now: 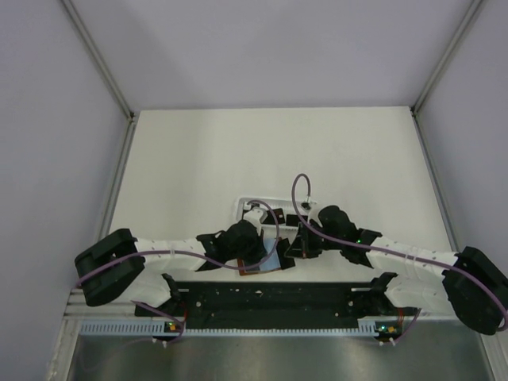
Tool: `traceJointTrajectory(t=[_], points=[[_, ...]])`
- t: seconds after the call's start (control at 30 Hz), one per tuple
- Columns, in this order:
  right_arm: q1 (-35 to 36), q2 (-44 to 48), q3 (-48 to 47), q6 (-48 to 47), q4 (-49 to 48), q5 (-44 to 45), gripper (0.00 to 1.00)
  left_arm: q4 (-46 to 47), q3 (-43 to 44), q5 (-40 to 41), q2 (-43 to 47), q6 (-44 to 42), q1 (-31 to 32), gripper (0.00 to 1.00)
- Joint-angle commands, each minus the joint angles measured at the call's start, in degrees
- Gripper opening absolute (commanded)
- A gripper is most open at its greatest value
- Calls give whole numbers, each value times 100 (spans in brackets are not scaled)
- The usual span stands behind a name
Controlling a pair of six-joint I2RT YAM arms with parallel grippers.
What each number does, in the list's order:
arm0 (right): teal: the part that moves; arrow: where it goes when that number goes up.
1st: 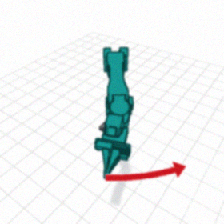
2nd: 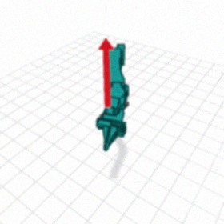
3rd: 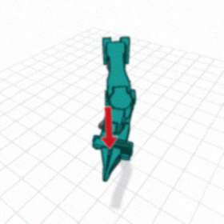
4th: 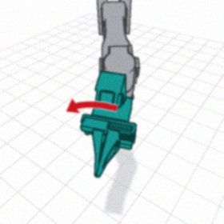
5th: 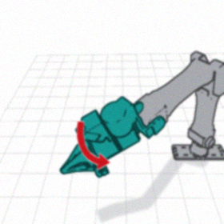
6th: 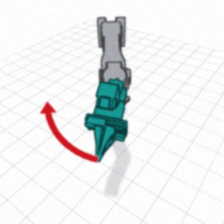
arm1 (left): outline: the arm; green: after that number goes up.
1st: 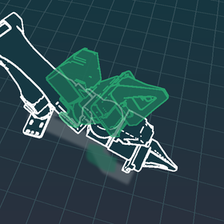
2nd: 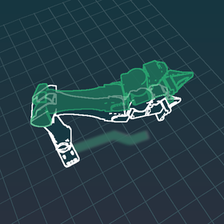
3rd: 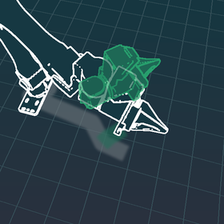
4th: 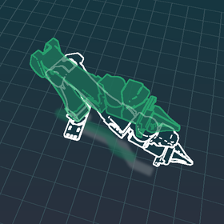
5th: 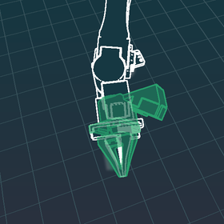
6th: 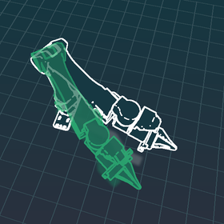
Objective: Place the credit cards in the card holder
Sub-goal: Insert the credit card into the card holder.
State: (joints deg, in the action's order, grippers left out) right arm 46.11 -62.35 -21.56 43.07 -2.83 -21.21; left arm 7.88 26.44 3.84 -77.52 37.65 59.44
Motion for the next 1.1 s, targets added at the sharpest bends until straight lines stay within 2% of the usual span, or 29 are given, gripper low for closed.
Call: traceJointTrajectory(t=[0.0,0.7,1.07], points=[[100,-269,-164,26,-657,-269,0,-876,-253,65,-194,-100,-20,0],[276,-1315,-199,202,-1097,-208,0,-832,-235,12,-238,-109,-20,0],[294,-1499,-173,439,-1070,-14,0,-841,-253,-14,-255,-117,-20,0]])
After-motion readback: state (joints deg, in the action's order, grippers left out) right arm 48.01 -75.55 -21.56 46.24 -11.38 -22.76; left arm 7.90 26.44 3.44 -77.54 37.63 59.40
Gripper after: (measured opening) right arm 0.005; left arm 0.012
